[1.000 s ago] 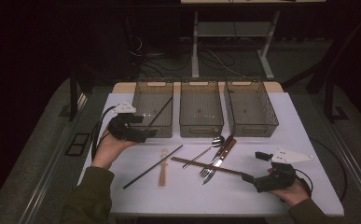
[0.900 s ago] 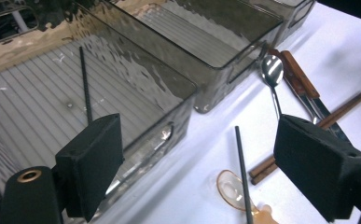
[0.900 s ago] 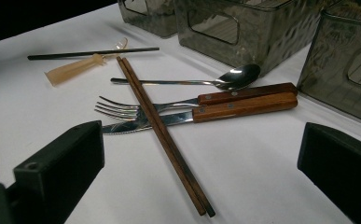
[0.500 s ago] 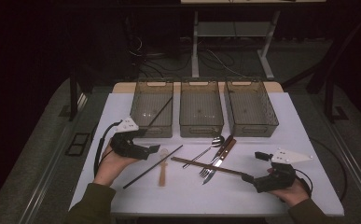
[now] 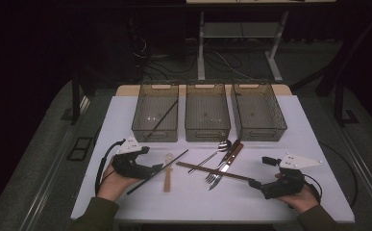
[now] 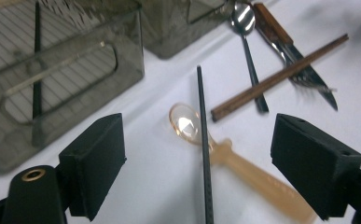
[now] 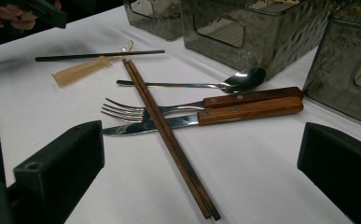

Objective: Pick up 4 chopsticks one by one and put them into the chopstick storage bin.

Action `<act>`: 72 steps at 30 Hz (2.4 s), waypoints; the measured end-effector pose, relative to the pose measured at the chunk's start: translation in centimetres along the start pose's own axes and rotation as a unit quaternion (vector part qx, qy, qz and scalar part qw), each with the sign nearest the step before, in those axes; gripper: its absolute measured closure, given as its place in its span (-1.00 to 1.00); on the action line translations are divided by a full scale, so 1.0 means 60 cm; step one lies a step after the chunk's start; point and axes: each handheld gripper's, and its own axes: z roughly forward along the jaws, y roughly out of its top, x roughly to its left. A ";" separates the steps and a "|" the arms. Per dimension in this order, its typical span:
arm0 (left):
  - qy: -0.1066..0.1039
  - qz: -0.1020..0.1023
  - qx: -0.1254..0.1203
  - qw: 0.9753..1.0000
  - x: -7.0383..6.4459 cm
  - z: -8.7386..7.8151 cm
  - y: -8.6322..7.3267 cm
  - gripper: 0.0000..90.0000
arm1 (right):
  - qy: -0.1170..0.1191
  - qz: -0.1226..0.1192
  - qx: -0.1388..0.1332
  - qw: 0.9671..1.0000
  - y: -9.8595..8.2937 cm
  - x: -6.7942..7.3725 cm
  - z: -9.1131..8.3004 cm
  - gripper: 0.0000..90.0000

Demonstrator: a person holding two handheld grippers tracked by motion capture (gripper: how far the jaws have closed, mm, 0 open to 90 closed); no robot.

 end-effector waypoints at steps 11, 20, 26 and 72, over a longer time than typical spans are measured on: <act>-0.006 -0.008 -0.003 1.000 -0.008 -0.013 -0.041 -0.37 | -0.002 0.001 0.000 1.000 0.000 -0.001 0.000 -0.99; -0.013 -0.005 0.028 1.000 -0.005 -0.002 -0.051 -0.04 | 0.002 0.001 0.000 1.000 0.000 -0.001 -0.001 -1.00; -0.017 -0.005 0.043 0.999 -0.005 0.001 -0.052 0.21 | 0.002 0.002 0.000 1.000 0.001 -0.002 -0.001 -0.99; -0.019 0.008 0.095 0.995 -0.006 0.022 -0.055 0.89 | 0.001 -0.004 0.008 1.000 0.000 0.001 0.002 -0.99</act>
